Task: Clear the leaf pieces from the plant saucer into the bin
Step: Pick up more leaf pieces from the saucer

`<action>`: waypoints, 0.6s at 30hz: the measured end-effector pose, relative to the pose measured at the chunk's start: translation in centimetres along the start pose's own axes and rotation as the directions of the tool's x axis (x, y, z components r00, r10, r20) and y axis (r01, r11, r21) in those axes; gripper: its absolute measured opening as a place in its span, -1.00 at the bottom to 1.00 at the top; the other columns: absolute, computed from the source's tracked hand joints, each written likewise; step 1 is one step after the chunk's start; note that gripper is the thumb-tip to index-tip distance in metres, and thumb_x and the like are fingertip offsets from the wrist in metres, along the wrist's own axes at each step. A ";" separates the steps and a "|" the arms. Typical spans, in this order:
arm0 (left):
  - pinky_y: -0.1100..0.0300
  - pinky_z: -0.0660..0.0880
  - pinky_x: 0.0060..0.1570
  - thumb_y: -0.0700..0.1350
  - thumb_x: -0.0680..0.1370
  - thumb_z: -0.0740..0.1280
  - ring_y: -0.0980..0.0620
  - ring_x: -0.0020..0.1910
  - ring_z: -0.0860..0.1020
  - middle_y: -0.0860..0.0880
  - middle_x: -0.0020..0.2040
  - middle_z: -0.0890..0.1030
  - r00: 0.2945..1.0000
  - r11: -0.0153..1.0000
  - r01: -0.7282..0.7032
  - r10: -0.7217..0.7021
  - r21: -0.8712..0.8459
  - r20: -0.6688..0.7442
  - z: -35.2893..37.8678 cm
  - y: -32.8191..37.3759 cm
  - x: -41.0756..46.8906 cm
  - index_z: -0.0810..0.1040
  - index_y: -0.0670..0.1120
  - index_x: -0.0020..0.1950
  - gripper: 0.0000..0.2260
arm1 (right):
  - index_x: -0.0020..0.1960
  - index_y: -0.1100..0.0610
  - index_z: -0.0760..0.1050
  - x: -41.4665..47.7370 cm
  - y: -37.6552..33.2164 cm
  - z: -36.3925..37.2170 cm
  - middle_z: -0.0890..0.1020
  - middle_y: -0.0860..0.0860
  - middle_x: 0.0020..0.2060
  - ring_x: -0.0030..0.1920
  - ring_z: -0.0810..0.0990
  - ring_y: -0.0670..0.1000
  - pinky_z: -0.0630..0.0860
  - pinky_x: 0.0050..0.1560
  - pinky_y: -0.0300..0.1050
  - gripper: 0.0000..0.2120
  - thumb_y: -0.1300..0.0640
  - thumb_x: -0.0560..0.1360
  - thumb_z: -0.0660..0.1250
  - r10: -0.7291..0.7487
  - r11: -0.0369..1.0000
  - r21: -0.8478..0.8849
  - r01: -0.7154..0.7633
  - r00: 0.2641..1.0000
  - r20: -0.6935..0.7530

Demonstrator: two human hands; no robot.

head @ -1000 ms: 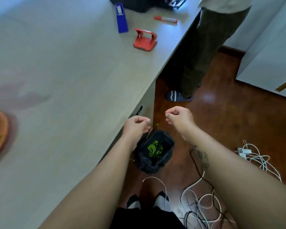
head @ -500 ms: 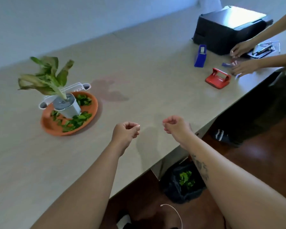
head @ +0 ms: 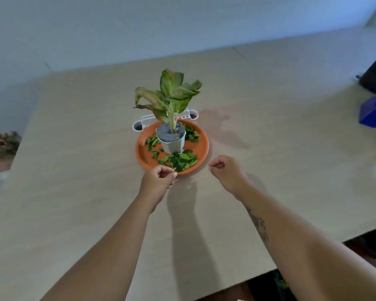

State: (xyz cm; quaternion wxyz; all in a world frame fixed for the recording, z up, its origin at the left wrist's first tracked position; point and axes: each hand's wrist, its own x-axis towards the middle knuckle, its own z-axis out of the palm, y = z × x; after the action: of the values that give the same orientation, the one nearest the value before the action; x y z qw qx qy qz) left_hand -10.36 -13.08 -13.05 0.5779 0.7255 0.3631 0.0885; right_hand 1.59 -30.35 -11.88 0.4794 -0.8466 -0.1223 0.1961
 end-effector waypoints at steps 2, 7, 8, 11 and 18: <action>0.07 0.58 -0.09 -0.10 0.45 0.45 -0.03 -0.17 0.63 -0.08 -0.15 0.67 1.000 1.000 -0.013 0.014 0.021 -0.017 -1.4 -0.6 1.6 0.61 -0.01 -0.11 -0.93 | -0.28 0.03 0.52 1.4 -0.9 1.9 0.53 -0.08 -0.35 -0.24 0.51 -0.01 0.49 -0.16 -0.06 -0.79 0.31 0.42 0.32 -0.049 0.995 -0.091 0.051 0.999 0.024; 0.23 0.46 -0.16 -0.11 0.43 0.47 0.08 -0.20 0.54 0.00 -0.10 0.62 0.993 0.976 -0.120 0.120 0.181 0.011 -3.0 -1.2 5.3 0.59 -0.03 0.01 -0.81 | -0.01 0.10 0.58 4.9 -1.5 5.2 0.54 0.03 -0.05 -0.09 0.52 0.05 0.50 -0.03 -0.04 -0.82 0.24 0.40 0.34 -0.149 0.915 -0.361 0.182 0.982 0.118; 0.24 0.43 -0.15 -0.11 0.43 0.48 0.08 -0.18 0.52 0.00 -0.05 0.60 0.988 0.958 -0.153 0.148 0.243 0.040 -3.0 -1.2 6.1 0.58 -0.04 0.07 -0.76 | 0.07 0.12 0.57 5.4 -1.7 5.6 0.53 0.05 0.01 -0.05 0.53 0.07 0.51 0.00 -0.03 -0.76 0.22 0.41 0.35 -0.165 0.890 -0.406 0.208 0.976 0.139; 0.14 0.46 0.05 -0.06 0.39 0.49 0.02 0.05 0.50 -0.02 0.13 0.53 0.966 0.860 -0.254 0.204 0.443 0.158 -2.6 -1.3 8.4 0.53 0.01 0.20 -0.60 | 0.23 0.07 0.51 6.9 -2.5 6.6 0.50 0.07 0.10 0.09 0.50 0.11 0.52 0.03 0.01 -0.62 0.14 0.42 0.38 -0.172 0.824 -0.508 0.250 0.965 0.196; 0.03 0.42 0.23 0.14 0.40 0.42 -0.07 0.36 0.32 0.08 0.43 0.32 0.932 0.634 -0.338 0.125 0.695 0.339 -1.1 -1.8 11.1 0.32 0.18 0.44 -0.38 | 0.47 -0.07 0.23 9.3 -2.6 7.8 0.32 0.07 0.37 0.30 0.39 0.19 0.47 0.18 0.10 -0.28 -0.06 0.38 0.44 -0.034 0.590 -0.746 0.309 0.933 0.359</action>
State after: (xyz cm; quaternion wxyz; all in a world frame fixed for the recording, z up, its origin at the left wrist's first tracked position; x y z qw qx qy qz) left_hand -3.75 -5.13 -17.58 0.2572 0.9431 0.1914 -0.0887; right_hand 6.39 -19.40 -15.22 0.0469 -0.9129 -0.3512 0.2028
